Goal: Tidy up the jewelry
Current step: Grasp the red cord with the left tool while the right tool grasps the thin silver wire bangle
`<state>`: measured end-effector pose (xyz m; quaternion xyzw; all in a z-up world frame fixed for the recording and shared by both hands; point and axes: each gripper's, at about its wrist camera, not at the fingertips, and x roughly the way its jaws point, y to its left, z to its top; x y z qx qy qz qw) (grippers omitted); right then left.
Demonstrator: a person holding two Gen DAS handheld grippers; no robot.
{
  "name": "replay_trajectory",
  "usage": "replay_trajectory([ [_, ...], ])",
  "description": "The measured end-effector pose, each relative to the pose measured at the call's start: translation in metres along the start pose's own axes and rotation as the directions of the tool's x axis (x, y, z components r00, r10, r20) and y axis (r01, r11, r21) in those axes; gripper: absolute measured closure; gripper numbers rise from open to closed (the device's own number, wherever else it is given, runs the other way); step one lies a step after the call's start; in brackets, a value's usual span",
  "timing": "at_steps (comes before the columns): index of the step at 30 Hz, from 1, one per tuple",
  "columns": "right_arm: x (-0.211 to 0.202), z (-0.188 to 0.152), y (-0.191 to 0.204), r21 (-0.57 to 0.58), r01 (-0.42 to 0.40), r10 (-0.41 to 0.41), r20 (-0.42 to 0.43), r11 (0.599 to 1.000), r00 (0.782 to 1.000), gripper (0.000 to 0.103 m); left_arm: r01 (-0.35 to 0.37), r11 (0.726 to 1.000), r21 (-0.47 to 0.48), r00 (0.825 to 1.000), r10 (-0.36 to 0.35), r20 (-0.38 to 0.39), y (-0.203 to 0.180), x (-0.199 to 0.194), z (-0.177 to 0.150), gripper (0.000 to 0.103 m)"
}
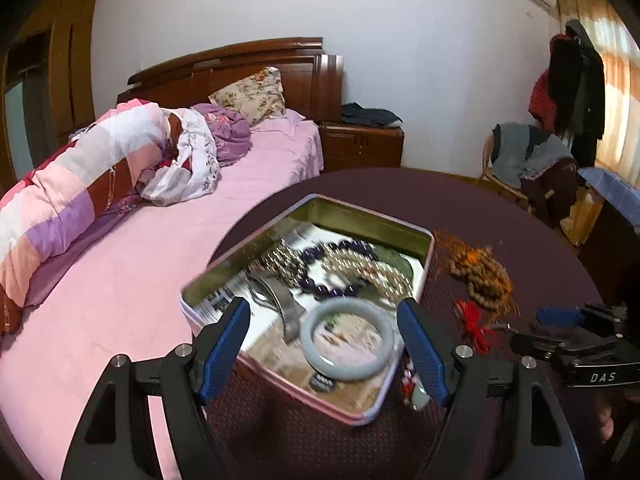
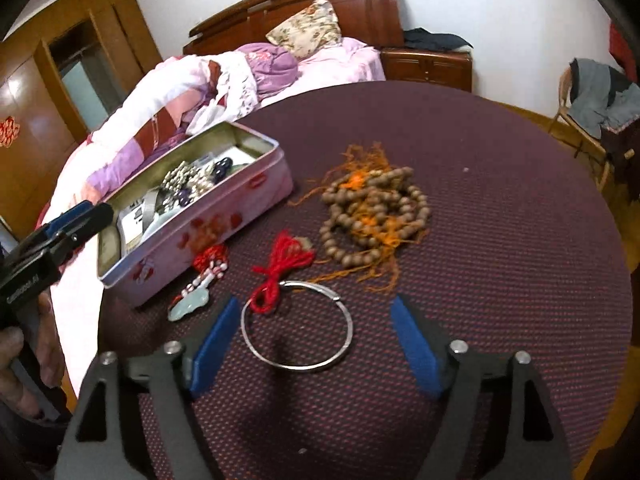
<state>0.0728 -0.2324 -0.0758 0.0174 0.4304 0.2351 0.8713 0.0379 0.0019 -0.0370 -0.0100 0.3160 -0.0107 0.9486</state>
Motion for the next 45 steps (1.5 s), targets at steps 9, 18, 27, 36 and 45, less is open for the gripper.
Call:
replay_trajectory([
  [9,0.021,-0.011,0.016,-0.082,0.054,-0.058,-0.056,0.995,0.997,0.013,0.022,1.0,0.006,0.999,-0.022,-0.022,-0.017,-0.001,-0.014,0.027],
  [18,0.018,-0.014,0.019,-0.123,0.095,-0.102,-0.05,0.988,0.994,0.03,0.024,1.0,0.012,1.0,-0.024,-0.014,-0.024,-0.009,-0.014,0.027],
  [27,0.001,-0.013,-0.01,-0.038,0.129,-0.13,-0.024,0.991,0.991,0.03,0.074,0.993,0.089,0.997,-0.073,-0.01,-0.06,-0.009,-0.008,0.027],
  [36,-0.006,0.002,-0.054,0.069,0.255,-0.256,0.01,0.965,0.967,0.03,0.141,0.977,0.162,0.988,-0.13,-0.078,-0.103,0.017,-0.002,0.027],
  [45,-0.005,0.008,-0.067,0.118,0.256,-0.26,0.015,0.959,0.966,0.03,0.231,0.964,0.134,0.95,-0.194,-0.245,-0.128,0.065,0.002,0.059],
])
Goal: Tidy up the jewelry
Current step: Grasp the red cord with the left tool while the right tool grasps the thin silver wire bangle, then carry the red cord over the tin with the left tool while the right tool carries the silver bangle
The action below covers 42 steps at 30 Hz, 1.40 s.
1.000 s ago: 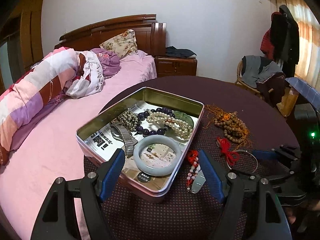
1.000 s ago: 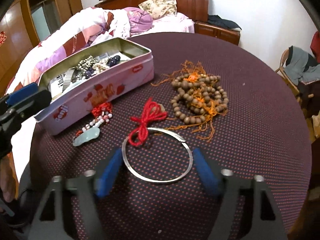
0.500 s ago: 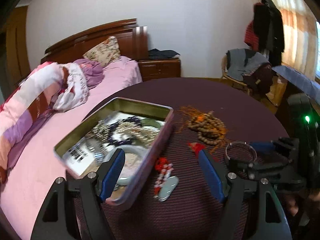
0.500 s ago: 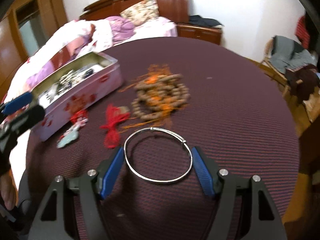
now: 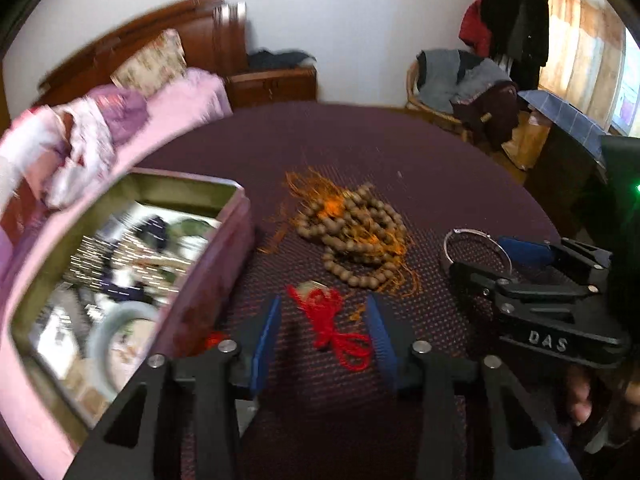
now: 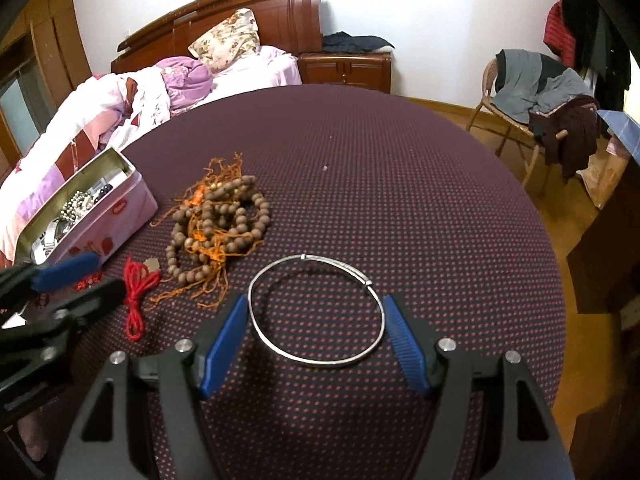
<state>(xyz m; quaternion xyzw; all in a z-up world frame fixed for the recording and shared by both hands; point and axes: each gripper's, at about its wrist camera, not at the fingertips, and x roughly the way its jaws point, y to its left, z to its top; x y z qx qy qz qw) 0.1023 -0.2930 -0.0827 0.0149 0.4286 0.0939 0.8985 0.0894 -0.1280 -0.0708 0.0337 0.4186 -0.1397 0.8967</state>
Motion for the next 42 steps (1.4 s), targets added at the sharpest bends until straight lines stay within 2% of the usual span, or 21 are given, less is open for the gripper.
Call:
replay_trajectory([
  [2,0.0,-0.001,-0.003,0.009,-0.007,0.007,-0.004,1.0,1.0,0.03,0.008,1.0,0.006,1.0,-0.008,-0.023,-0.004,0.007,0.0,0.06],
  [5,0.001,-0.001,-0.006,0.022,-0.017,0.017,-0.01,1.0,1.0,0.03,-0.004,1.0,0.01,0.998,0.004,-0.063,-0.007,0.018,-0.003,0.068],
  [6,0.001,-0.001,-0.007,0.025,-0.019,0.02,-0.012,1.0,1.0,0.03,-0.018,0.999,0.031,0.998,0.02,-0.052,-0.01,0.017,-0.004,0.078],
  [7,0.001,-0.001,-0.007,0.026,-0.021,0.021,-0.012,0.999,1.0,0.03,-0.026,0.999,0.037,0.998,0.027,-0.049,-0.011,0.016,-0.004,0.097],
  [8,0.001,-0.001,-0.007,0.027,-0.024,0.024,-0.013,0.999,1.0,0.03,-0.017,1.0,0.025,0.999,0.018,-0.048,-0.009,0.015,-0.005,0.1],
  [10,0.001,-0.002,-0.008,0.026,-0.026,0.026,-0.013,0.999,1.0,0.03,-0.001,1.0,0.011,1.0,0.001,-0.028,-0.007,0.011,-0.006,0.1],
  [15,-0.002,-0.003,-0.009,0.025,-0.037,0.037,0.0,0.999,0.999,0.03,0.013,1.0,-0.017,0.997,-0.012,0.081,0.0,-0.01,-0.009,0.1],
  [20,-0.006,-0.006,-0.01,0.022,-0.057,0.057,0.017,0.998,0.998,0.03,0.01,1.0,-0.022,0.992,-0.007,0.124,0.002,-0.015,-0.007,0.1],
  [28,-0.011,-0.009,-0.008,0.002,-0.085,0.085,0.041,0.996,0.996,0.03,-0.022,1.0,-0.005,0.985,0.023,0.17,0.0,-0.019,-0.004,0.1],
  [42,-0.018,-0.009,-0.003,-0.022,-0.089,0.091,0.074,0.996,0.993,0.03,-0.049,0.998,-0.031,0.983,0.054,0.177,0.007,-0.02,-0.006,0.1],
])
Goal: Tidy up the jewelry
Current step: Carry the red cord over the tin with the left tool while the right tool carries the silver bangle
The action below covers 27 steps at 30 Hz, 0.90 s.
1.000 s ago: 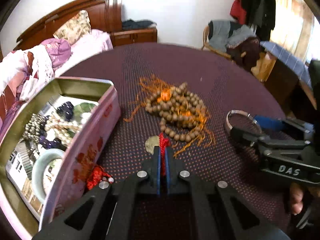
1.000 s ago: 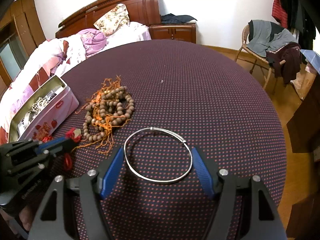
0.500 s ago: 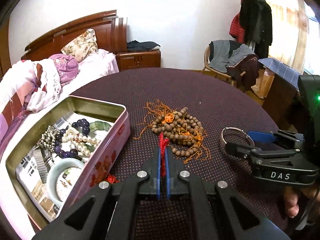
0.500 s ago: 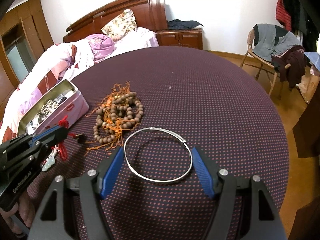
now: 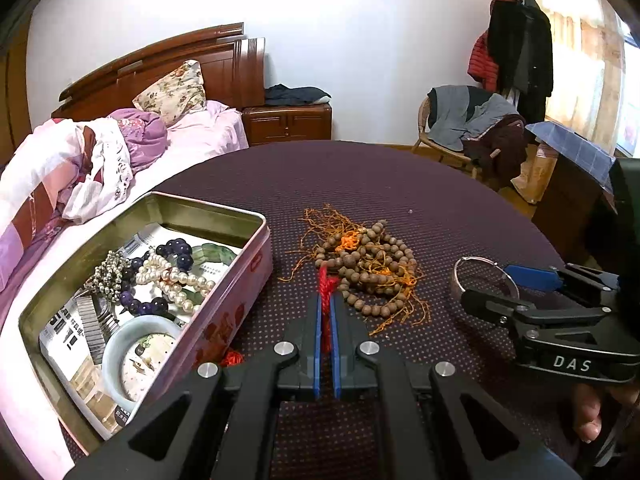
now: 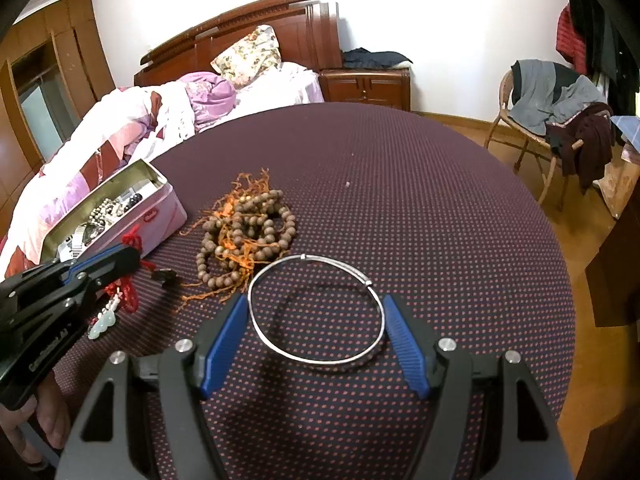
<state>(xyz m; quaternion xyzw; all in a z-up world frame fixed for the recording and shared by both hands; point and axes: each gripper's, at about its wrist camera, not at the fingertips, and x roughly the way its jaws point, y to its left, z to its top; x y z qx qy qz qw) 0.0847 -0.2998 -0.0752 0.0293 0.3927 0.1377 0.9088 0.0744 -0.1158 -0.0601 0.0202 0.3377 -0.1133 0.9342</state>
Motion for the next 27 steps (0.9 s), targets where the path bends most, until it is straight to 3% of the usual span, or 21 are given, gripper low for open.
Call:
replay_trajectory([
  [27,-0.014,0.001,0.013,-0.066,0.043,-0.038,0.08,0.997,0.996,0.03,-0.038,0.999,-0.026,0.997,0.039,0.06,0.005,-0.014,0.0,0.1],
])
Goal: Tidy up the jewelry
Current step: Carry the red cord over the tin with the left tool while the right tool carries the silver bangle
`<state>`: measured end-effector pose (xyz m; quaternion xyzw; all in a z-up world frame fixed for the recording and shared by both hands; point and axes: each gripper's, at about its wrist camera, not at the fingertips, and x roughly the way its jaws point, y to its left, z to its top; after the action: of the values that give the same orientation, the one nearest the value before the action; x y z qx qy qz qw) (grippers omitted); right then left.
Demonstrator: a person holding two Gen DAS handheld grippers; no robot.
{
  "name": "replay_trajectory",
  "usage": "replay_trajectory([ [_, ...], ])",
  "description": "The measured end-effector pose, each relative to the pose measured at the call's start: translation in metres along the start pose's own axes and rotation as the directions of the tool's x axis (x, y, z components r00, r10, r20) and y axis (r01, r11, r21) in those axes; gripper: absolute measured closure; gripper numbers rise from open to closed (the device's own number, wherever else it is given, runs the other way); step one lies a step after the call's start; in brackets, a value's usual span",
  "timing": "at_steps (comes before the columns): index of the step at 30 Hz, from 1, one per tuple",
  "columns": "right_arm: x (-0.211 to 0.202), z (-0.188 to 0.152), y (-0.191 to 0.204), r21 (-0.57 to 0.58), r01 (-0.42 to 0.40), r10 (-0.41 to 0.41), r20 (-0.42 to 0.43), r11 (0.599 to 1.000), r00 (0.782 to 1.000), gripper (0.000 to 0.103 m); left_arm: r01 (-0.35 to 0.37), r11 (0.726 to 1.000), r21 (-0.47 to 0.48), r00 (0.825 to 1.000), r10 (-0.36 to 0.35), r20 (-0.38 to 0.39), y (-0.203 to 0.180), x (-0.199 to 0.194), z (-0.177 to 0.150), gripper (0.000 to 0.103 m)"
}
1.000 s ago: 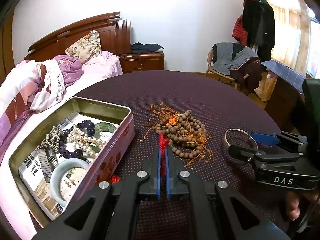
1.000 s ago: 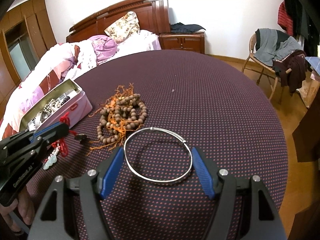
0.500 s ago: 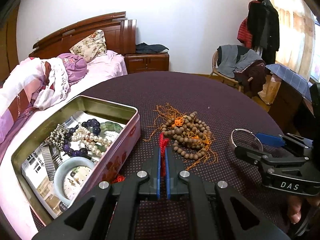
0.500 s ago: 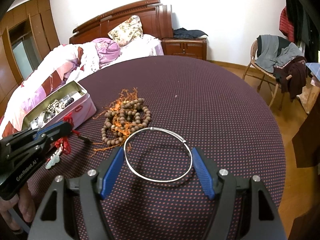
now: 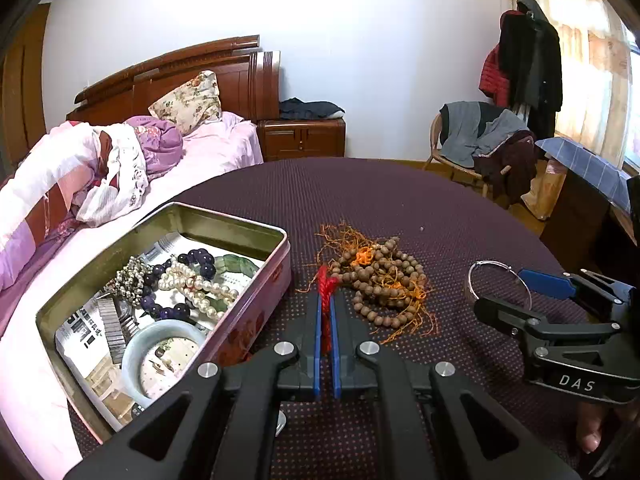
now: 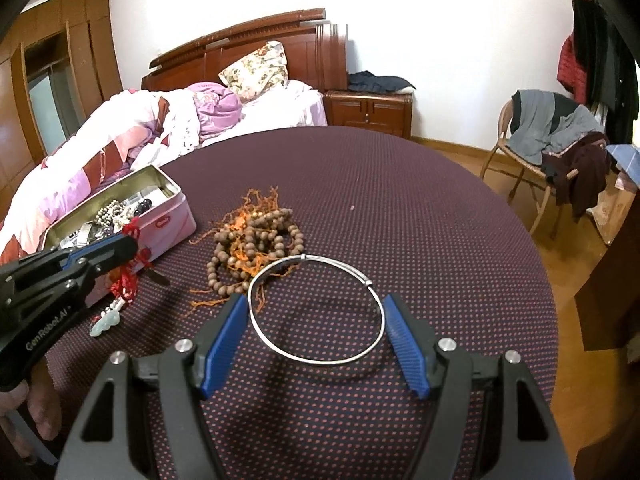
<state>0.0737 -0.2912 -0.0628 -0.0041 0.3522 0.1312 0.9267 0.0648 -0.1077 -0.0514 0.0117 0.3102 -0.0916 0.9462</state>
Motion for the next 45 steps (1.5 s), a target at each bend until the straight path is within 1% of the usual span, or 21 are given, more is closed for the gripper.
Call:
replay_trajectory([
  [8,-0.005,0.008,0.013,-0.037,0.011,-0.01,0.028,0.999,1.0,0.03,0.003,1.0,-0.009,1.0,-0.003,0.031,0.007,-0.011,0.006,0.1],
  [16,-0.008,0.02,0.031,-0.074,-0.012,0.015,0.044,0.997,0.999,0.03,-0.01,0.999,-0.041,0.998,0.012,0.055,0.024,-0.023,0.014,0.1],
  [21,-0.01,0.034,0.041,-0.084,-0.049,0.054,0.059,0.995,0.997,0.03,-0.047,0.997,-0.064,0.995,0.052,0.085,0.044,-0.038,0.023,0.1],
  [27,-0.01,0.05,0.061,-0.114,-0.085,0.095,0.079,0.99,0.992,0.03,-0.098,0.99,-0.1,0.99,0.108,0.095,0.071,-0.048,0.029,0.1],
  [36,-0.005,0.062,0.095,-0.169,-0.139,0.154,0.081,0.976,0.985,0.03,-0.16,0.974,-0.163,0.981,0.175,0.086,0.112,-0.052,0.033,0.1],
  [45,0.007,0.071,0.126,-0.213,-0.182,0.2,0.065,0.96,0.978,0.03,-0.19,0.964,-0.184,0.977,0.205,0.065,0.126,-0.049,0.028,0.1],
])
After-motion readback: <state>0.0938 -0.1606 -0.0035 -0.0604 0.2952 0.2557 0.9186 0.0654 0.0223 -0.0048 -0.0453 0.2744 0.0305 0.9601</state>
